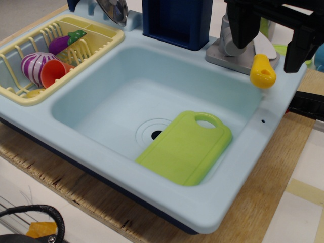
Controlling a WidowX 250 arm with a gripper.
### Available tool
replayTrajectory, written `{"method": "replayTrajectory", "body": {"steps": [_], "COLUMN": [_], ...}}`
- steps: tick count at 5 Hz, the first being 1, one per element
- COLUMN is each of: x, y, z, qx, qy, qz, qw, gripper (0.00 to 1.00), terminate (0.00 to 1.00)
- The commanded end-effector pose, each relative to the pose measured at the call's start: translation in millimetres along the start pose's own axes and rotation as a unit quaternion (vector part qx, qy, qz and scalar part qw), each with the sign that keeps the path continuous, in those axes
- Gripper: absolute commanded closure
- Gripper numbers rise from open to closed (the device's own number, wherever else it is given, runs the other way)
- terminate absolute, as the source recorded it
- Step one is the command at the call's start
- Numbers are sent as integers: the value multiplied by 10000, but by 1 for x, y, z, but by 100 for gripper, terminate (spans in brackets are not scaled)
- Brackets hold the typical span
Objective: Put knife on cutting board
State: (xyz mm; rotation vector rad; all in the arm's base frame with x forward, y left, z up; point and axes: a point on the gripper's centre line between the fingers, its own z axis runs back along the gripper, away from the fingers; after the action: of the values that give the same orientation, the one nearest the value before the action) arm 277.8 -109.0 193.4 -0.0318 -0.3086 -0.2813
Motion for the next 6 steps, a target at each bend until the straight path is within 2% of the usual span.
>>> {"method": "replayTrajectory", "body": {"steps": [1,2,3,4,5,6], "x": [0,8,13,13,13,14], "y": [0,-8,-10,-8,-2,1], "z": [0,-2,-7,-15,-22,-28], "qx": [0,594,806,919,927,941], "qy": [0,-79,-209,-320,-613,-636], "qz": [0,573,1000,1220,1166,1232], "qw": [10000,9966,9915,9877,9869,9859], "gripper": [0,0,0,0,0,0], "terminate": [0,0,0,0,0,0]}}
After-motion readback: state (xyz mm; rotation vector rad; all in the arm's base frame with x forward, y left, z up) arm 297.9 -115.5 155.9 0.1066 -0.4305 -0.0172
